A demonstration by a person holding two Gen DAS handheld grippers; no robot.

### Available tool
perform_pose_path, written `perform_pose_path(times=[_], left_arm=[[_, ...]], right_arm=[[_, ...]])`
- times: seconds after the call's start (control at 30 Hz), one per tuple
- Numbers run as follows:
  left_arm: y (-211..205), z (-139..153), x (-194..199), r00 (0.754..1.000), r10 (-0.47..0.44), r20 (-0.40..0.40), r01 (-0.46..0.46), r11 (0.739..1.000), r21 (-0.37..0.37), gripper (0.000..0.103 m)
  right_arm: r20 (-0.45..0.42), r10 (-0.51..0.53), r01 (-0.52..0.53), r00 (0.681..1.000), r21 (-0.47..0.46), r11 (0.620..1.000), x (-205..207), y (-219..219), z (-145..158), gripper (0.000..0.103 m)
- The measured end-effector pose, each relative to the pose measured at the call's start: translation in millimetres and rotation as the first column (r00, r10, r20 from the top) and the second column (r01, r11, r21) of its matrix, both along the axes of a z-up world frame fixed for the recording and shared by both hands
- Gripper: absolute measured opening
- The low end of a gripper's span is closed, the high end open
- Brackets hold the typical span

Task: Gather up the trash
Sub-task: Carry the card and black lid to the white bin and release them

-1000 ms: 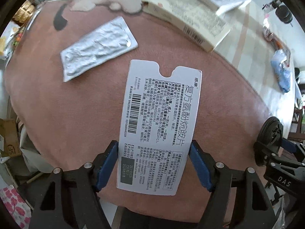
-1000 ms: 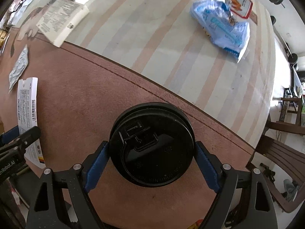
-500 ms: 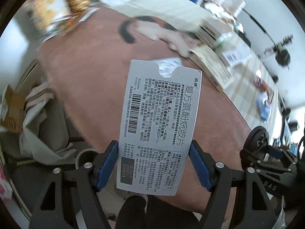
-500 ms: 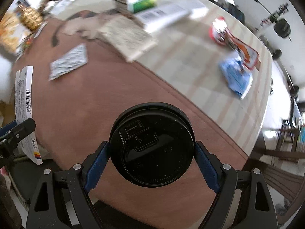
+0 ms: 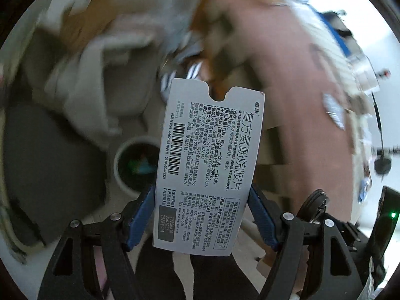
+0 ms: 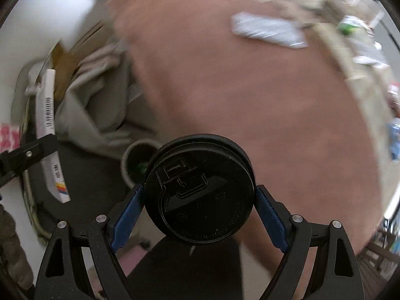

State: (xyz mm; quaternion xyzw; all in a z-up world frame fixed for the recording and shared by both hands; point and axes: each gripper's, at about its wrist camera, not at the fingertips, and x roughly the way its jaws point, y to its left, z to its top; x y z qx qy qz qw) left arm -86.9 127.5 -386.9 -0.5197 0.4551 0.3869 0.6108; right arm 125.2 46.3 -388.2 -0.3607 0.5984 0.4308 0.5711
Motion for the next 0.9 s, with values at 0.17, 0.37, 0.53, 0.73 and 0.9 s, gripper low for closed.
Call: perform_pose_path(times=[0.17, 0.37, 0.53, 0.73, 0.9], left_arm=[[14.0, -116.2, -65.2, 0.992, 0.126, 0.024, -0.120, 0.978, -0.169, 0.072], [29.6, -248.8, -97.9, 0.981, 0.187, 0.044, -0.165, 0.937, -0.309, 0.073], [36.5, -320.5, -120.2, 0.973, 0.231, -0.009, -0.222, 0.924, -0.311, 0.091], [34.7, -346.2, -146.1, 0.961, 0.237, -0.144, -0.263, 0.942, -0.207, 0.100], [30.9, -339.2, -149.4, 0.944, 0.178, -0.279, -0.213, 0.972, -0.102, 0.100]], right_arm=[[-0.087, 0.046, -0.051, 0.995, -0.060, 0.997, -54.1, 18.9, -99.1, 0.089], [-0.146, 0.064, -0.081, 0.987, -0.115, 0.990, -91.3, 40.6, -236.2, 0.089], [-0.201, 0.076, -0.107, 0.977, -0.146, 0.983, -109.5, 59.3, -338.8, 0.089], [-0.281, 0.093, -0.139, 0.955, -0.148, 0.979, -131.9, 76.1, -408.7, 0.091], [-0.280, 0.131, -0.171, 0.951, -0.122, 0.978, -143.6, 89.5, -415.5, 0.102]])
